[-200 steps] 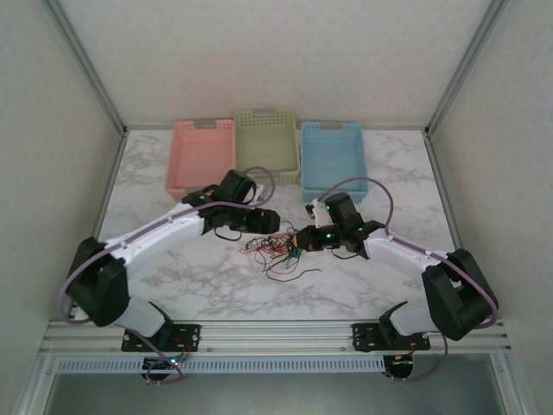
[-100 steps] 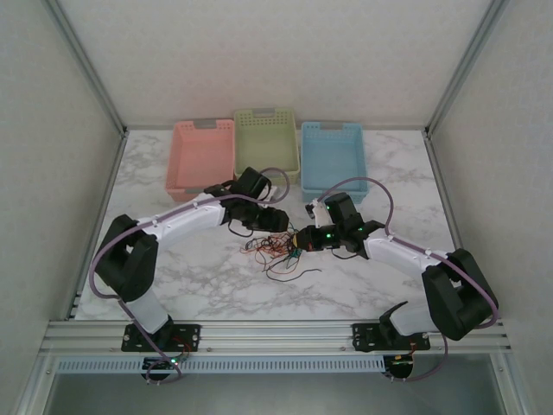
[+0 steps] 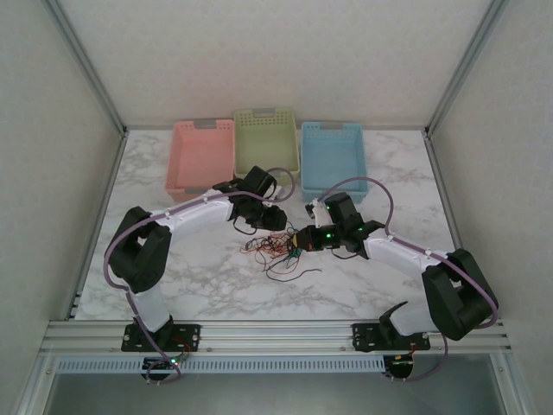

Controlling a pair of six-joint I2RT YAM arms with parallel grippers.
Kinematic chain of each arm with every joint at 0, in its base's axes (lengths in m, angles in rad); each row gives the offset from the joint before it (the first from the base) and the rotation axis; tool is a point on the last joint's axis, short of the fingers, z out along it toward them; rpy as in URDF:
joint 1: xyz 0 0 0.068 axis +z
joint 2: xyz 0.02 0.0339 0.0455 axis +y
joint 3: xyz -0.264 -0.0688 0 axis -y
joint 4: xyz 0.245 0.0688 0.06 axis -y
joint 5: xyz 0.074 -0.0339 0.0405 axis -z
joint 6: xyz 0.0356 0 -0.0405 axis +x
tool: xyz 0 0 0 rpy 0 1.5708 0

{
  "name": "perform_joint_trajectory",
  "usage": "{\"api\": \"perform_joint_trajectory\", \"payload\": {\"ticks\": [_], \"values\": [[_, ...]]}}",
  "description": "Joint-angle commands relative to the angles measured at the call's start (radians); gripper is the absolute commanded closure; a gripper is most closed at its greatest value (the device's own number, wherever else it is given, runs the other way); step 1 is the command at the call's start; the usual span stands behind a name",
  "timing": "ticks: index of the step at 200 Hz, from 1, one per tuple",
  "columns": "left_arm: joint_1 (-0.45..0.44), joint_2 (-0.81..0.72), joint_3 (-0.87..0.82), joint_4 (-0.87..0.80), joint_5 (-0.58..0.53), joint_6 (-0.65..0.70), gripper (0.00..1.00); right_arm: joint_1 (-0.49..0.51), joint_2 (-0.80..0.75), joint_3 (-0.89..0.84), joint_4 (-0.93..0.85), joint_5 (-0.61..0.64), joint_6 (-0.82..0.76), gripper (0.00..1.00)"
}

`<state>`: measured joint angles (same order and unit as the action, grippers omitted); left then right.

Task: Untangle the cables

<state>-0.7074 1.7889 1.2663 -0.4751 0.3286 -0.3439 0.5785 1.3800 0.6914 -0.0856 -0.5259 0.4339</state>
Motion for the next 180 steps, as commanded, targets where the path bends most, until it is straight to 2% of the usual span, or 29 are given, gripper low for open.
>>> {"api": "perform_joint_trajectory", "payload": {"ticks": [1,20,57,111,133,180], "values": [[-0.006,-0.010,0.010,-0.010,-0.022,0.006,0.69,-0.004,-0.017,-0.007,0.027,-0.026,-0.004,1.00],[-0.006,-0.013,0.004,-0.003,-0.021,0.002,0.75,-0.004,-0.017,-0.007,0.027,-0.028,-0.004,1.00],[-0.006,-0.044,0.012,-0.005,-0.034,0.001,1.00,-0.005,-0.016,-0.007,0.029,-0.031,-0.005,1.00],[0.030,-0.146,-0.056,-0.015,-0.163,-0.042,1.00,-0.005,-0.024,-0.012,0.029,-0.022,-0.004,1.00],[0.103,-0.239,-0.123,-0.018,-0.201,-0.080,1.00,-0.005,-0.025,-0.014,0.027,-0.014,0.000,1.00],[0.330,-0.517,-0.238,-0.101,-0.264,-0.086,1.00,-0.004,-0.029,-0.017,0.026,-0.001,0.005,1.00]]}}
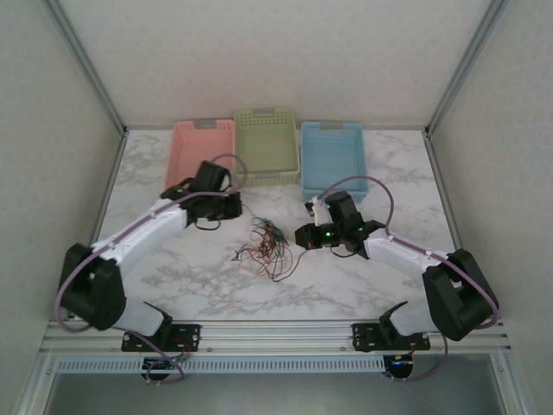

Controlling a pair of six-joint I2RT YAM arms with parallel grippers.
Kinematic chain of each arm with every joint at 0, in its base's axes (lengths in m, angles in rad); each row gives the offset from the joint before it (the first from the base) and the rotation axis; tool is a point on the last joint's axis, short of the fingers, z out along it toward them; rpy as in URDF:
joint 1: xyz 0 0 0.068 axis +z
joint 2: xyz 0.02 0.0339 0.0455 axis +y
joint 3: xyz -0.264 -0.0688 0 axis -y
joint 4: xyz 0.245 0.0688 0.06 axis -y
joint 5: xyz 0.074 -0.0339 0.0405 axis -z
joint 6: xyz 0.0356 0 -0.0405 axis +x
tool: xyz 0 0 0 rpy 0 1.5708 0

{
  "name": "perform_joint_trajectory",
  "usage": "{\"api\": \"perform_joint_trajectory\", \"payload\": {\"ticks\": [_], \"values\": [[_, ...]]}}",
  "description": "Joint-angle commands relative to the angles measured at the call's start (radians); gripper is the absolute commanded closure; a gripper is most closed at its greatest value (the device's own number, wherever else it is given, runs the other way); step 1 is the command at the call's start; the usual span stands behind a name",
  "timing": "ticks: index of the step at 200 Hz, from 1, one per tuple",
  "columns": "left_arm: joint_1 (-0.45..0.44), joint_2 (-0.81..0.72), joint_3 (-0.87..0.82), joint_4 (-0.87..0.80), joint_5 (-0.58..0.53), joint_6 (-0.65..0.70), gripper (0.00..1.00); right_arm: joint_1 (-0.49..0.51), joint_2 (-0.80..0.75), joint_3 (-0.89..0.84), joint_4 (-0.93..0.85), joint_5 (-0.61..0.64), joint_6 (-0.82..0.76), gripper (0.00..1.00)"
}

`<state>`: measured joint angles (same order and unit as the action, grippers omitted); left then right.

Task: Untangle the cables

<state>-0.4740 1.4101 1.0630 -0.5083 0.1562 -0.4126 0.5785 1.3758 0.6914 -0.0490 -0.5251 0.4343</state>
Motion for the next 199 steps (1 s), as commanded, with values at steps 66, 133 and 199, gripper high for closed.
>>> {"api": "perform_joint_trajectory", "payload": {"ticks": [66,133,199], "values": [[0.307,-0.346,-0.040,-0.197,-0.055,0.007,1.00,-0.005,-0.030,-0.020,-0.010,0.016,0.012,1.00],[0.181,-0.377,-0.051,-0.130,0.383,0.025,1.00,0.002,0.017,0.039,-0.062,0.009,0.007,0.86],[0.029,-0.418,-0.040,-0.179,0.405,0.058,1.00,0.056,0.067,0.141,-0.060,0.088,0.156,0.51]]}}
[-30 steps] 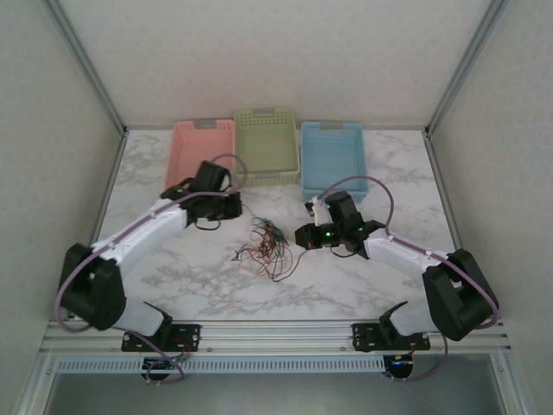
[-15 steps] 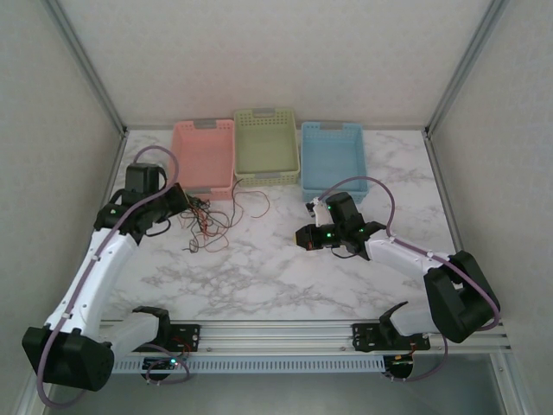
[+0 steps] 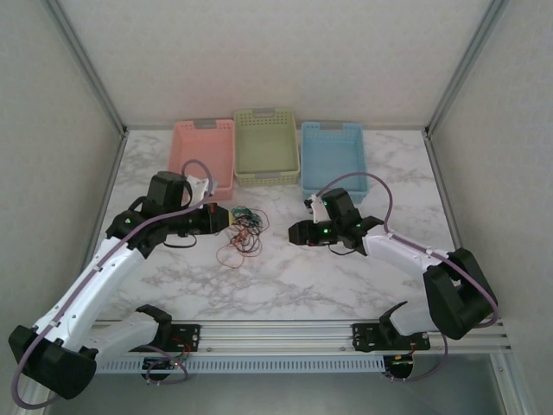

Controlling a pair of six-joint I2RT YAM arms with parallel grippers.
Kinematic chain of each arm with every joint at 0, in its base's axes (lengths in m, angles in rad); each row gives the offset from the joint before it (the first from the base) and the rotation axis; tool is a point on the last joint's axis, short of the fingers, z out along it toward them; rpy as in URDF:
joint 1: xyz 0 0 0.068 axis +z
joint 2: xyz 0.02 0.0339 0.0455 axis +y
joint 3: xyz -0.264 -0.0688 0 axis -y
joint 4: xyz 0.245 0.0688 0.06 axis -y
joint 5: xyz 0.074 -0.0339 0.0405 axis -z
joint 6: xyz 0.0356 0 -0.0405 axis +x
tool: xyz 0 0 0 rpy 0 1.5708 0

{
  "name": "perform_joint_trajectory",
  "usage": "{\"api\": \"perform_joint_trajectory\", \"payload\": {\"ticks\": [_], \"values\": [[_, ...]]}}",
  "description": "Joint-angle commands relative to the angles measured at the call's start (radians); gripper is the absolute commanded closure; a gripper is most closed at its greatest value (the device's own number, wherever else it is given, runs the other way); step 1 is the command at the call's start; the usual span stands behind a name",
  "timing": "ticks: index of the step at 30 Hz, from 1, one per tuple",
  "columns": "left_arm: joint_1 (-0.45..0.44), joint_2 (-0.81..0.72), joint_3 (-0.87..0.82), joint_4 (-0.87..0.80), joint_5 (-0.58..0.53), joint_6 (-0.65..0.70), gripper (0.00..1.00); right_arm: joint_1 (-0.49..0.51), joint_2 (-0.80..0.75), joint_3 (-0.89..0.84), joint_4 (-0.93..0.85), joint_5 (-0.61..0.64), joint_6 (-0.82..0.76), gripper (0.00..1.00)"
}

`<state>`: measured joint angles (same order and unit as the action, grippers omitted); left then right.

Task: Untangle the cables

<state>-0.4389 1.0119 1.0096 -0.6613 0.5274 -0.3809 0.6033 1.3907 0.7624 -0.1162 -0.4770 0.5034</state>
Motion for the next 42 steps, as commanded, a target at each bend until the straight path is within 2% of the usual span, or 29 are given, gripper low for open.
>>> {"api": "perform_joint_trajectory", "payload": {"ticks": [1,6,11,13,16,20,32,42], "values": [[-0.006,-0.021,0.014,-0.026,0.033,0.026,1.00,0.034,0.055,0.074,0.005,0.045,0.089,0.51],[-0.006,-0.027,0.040,-0.041,-0.014,0.031,1.00,0.067,0.122,0.136,-0.030,0.137,0.118,0.54],[-0.004,0.032,0.080,-0.187,-0.339,0.042,1.00,0.067,0.178,0.189,-0.106,0.182,0.100,0.58],[-0.001,0.052,0.073,-0.217,-0.397,0.037,1.00,0.068,0.211,0.219,-0.137,0.180,0.089,0.58],[-0.001,0.043,0.032,-0.195,-0.397,0.023,1.00,0.075,0.271,0.279,-0.189,0.198,0.070,0.58],[-0.001,0.030,0.011,-0.198,-0.433,0.014,1.00,0.080,0.344,0.387,-0.329,0.340,0.069,0.56],[-0.001,0.016,-0.007,-0.226,-0.489,0.021,1.00,0.171,0.618,0.779,-0.682,0.572,-0.052,0.60],[-0.002,0.010,-0.011,-0.231,-0.485,0.022,1.00,0.187,0.789,0.957,-0.775,0.557,-0.113,0.61]]}}
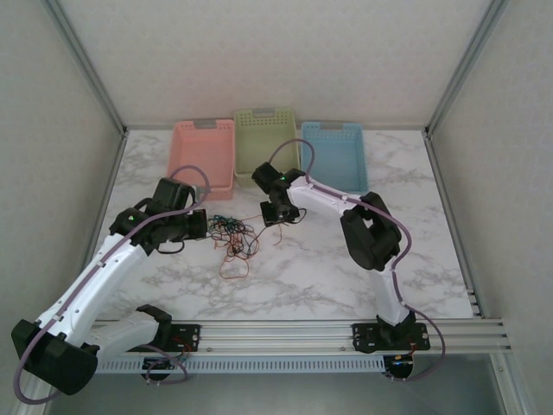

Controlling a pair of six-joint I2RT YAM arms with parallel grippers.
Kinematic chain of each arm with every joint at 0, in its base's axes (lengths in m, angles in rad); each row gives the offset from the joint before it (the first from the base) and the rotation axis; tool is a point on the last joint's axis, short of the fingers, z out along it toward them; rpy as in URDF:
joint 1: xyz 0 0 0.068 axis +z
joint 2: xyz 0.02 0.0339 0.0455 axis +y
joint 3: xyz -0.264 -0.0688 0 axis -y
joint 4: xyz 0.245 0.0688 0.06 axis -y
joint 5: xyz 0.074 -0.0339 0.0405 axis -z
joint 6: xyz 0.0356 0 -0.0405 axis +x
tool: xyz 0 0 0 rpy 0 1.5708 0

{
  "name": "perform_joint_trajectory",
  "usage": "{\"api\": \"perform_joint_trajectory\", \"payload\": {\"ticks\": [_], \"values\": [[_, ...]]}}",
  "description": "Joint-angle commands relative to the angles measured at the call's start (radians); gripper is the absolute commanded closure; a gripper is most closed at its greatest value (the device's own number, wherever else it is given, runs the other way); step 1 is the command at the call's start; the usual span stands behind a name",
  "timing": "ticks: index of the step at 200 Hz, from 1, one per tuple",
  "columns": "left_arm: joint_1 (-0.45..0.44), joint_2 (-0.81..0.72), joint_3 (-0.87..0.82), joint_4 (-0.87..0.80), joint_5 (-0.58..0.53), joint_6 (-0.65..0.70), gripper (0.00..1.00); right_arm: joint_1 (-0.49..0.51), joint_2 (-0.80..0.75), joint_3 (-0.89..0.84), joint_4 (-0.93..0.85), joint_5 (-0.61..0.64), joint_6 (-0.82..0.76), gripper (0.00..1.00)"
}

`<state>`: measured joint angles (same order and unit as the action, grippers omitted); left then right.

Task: Untangle the cables

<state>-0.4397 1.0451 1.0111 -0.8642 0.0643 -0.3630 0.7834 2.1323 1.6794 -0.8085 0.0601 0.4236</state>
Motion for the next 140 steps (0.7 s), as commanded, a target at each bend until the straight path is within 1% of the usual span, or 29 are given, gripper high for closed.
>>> {"api": "perform_joint_trajectory", "payload": {"ticks": [1,66,97,122,140], "values": [[-0.001,-0.022,-0.012,-0.028,-0.020,0.007,1.00,0.008,0.060,0.049,-0.089,0.024,-0.035,0.62],[-0.001,-0.011,-0.009,-0.022,-0.015,0.006,1.00,0.018,0.121,0.097,-0.127,0.026,-0.056,0.65],[-0.001,-0.003,-0.009,-0.022,-0.015,0.009,1.00,0.024,0.141,0.112,-0.135,0.030,-0.063,0.71],[-0.001,-0.002,-0.009,-0.021,-0.015,0.009,1.00,0.027,0.149,0.118,-0.134,0.032,-0.065,0.86],[-0.001,-0.005,-0.009,-0.020,-0.022,0.007,1.00,0.028,0.139,0.106,-0.123,0.039,-0.061,1.00]]}}
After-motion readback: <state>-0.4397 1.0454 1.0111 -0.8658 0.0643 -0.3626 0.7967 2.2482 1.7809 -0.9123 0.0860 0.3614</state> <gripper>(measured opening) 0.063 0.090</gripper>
